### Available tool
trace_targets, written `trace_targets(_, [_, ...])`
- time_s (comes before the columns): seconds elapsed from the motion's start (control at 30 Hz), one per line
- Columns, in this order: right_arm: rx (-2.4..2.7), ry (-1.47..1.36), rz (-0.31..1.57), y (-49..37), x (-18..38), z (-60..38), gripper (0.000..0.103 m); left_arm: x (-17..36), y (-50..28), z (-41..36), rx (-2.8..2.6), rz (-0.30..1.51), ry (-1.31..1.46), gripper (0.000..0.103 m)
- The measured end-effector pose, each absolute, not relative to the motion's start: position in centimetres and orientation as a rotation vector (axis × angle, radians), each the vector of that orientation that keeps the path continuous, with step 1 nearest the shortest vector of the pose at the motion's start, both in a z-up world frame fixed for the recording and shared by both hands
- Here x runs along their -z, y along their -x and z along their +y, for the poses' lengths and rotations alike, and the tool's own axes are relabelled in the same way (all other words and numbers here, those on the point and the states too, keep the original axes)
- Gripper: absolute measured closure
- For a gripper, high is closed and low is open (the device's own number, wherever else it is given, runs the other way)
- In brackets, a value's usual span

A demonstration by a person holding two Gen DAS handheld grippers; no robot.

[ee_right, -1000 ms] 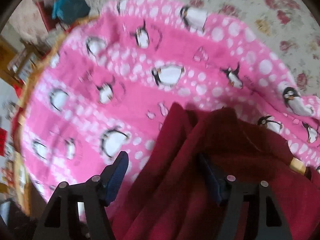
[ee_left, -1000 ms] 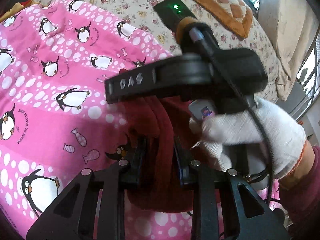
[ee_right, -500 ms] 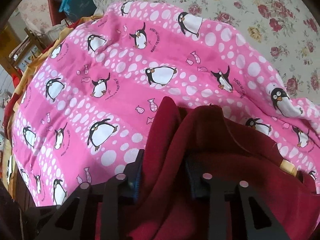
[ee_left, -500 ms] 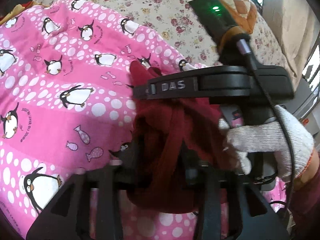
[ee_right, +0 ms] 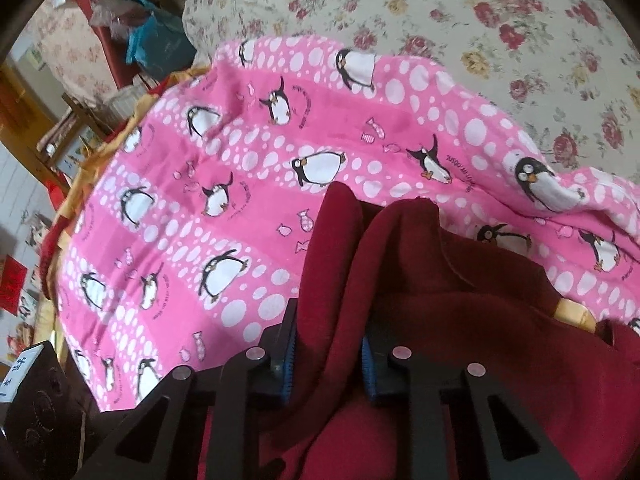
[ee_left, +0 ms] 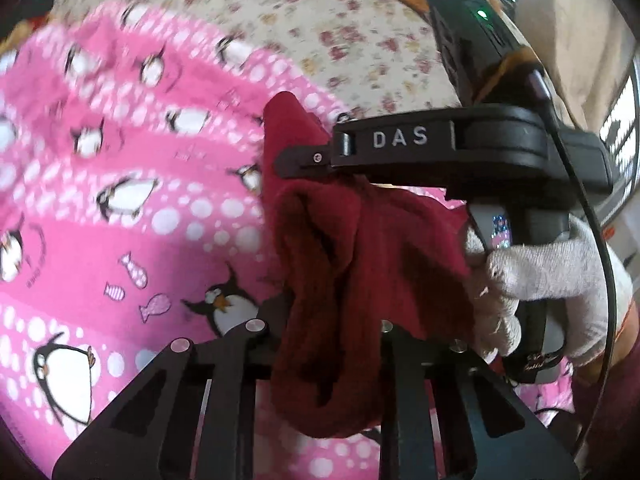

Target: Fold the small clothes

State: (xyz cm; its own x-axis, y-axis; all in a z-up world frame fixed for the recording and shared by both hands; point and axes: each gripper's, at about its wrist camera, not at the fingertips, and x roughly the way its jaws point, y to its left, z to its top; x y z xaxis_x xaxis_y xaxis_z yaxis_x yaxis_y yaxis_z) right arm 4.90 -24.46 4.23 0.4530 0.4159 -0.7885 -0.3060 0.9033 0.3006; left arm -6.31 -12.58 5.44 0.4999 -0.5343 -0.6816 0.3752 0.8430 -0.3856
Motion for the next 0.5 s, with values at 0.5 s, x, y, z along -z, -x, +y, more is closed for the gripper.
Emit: trace_targets(0.5, [-0.398, -0.210, 0.848, 2.6, -12.2, -36.1, 0.079, -12.8, 10.5, -22.9, 0.687, 0.827, 0.053, 0.086])
